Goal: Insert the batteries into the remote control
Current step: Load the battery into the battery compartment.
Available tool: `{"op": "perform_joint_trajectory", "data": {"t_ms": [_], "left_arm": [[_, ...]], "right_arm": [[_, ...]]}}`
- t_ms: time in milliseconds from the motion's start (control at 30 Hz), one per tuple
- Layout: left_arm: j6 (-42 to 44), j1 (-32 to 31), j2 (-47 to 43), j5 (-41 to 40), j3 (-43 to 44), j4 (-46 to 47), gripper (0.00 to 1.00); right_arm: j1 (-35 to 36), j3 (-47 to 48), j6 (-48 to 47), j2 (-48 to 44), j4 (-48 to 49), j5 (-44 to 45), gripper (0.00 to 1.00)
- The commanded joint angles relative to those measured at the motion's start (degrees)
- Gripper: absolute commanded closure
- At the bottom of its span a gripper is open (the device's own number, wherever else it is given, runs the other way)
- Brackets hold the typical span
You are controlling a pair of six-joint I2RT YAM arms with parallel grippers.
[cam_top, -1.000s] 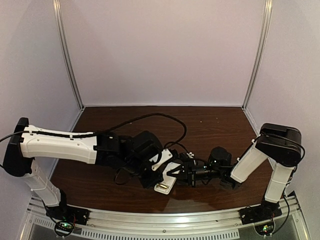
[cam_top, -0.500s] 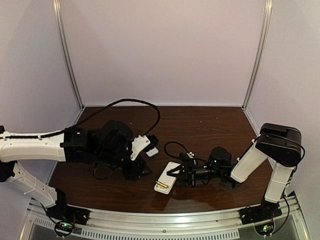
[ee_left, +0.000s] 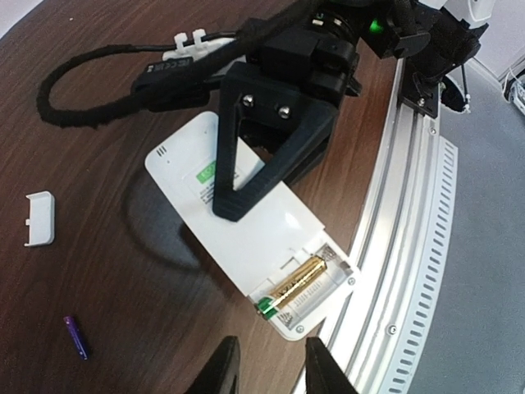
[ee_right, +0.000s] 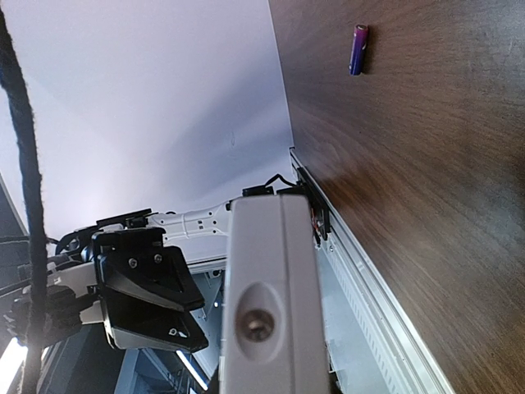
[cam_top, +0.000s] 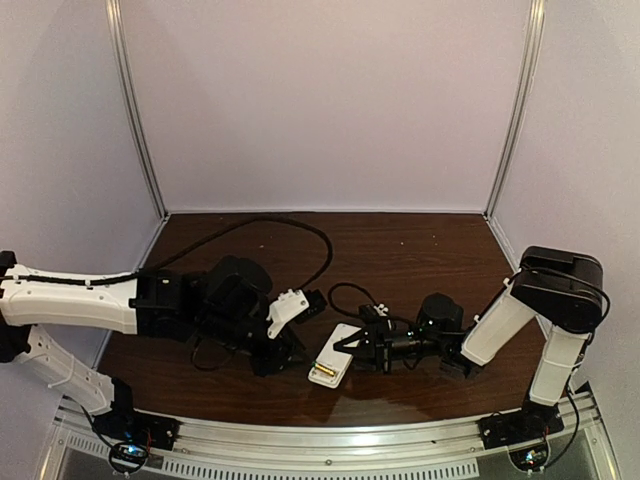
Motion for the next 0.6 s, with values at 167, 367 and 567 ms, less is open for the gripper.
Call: {"op": "perform_joint_trajectory", "data": {"t_ms": [167,367,567], "left_arm": [[-15.9,5.8,-5.7,12.0,-11.0,20.1,0.52],[-20.8,8.1,-9.9,12.0,-14.9,22.3,0.63],[-19.6,6.1,-6.5,8.7,-11.0,17.7,0.68]], "right_arm": [[0.0,1.0,-1.5,-2.0,22.1,0.0,1.00],[-0.1,1.0,-3.0,-3.7,19.9,0.8,1.00],[-0.1,1.4,-5.1,-5.5,14.4,1.5,1.00]]}}
